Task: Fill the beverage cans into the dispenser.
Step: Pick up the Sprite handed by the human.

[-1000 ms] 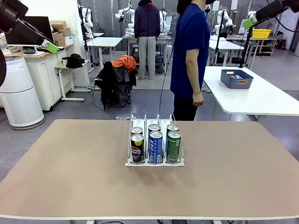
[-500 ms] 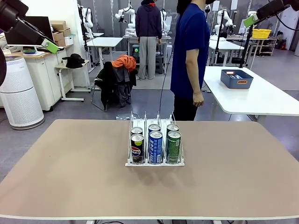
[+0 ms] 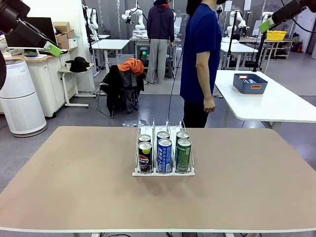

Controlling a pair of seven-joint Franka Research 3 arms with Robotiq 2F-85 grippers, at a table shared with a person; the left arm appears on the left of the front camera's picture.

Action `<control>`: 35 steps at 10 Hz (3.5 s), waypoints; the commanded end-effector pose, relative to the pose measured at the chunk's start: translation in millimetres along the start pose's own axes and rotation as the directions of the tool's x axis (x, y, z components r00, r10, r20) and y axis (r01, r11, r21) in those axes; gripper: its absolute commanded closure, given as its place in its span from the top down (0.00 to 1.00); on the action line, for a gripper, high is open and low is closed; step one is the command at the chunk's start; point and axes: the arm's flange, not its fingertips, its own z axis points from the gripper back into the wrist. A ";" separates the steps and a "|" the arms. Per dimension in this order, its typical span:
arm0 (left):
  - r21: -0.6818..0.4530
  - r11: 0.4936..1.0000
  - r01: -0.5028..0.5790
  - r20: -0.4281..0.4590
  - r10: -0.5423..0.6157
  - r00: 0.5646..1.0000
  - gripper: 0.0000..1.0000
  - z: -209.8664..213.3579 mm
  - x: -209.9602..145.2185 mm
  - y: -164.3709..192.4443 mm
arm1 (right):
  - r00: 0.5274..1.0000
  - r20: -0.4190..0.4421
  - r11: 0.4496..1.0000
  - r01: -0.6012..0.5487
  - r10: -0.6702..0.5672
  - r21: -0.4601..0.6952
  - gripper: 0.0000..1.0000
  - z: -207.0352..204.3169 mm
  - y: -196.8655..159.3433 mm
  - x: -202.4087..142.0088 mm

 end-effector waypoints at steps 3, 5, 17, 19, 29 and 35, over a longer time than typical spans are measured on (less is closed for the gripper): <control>0.093 0.993 -0.067 -0.112 0.077 0.991 1.00 15.6 17.4 -0.7 | 0.991 -0.130 1.000 0.011 -0.013 -0.020 1.00 11.9 -2.3 16.7; 0.070 0.997 -0.043 -0.078 0.049 0.996 1.00 12.5 12.3 -2.0 | 0.996 -0.094 1.000 -0.002 0.002 -0.006 1.00 9.7 0.4 9.1; 0.142 0.983 -0.118 -0.104 0.133 0.986 1.00 31.8 42.9 -26.6 | 0.987 -0.159 0.998 0.039 -0.030 0.053 1.00 36.0 1.7 26.3; 0.102 0.994 -0.047 -0.087 0.056 0.995 1.00 30.3 51.6 -32.5 | 0.993 -0.114 0.999 0.020 -0.016 0.035 1.00 48.6 -5.1 24.4; 0.101 0.995 -0.008 -0.057 0.013 0.998 1.00 31.0 62.4 -38.3 | 0.998 -0.056 1.000 0.000 0.000 -0.015 1.00 63.2 -12.2 26.6; 0.101 0.995 -0.008 -0.057 0.013 0.998 1.00 31.0 62.4 -38.3 | 0.998 -0.056 1.000 0.000 0.000 -0.015 1.00 63.2 -12.2 26.6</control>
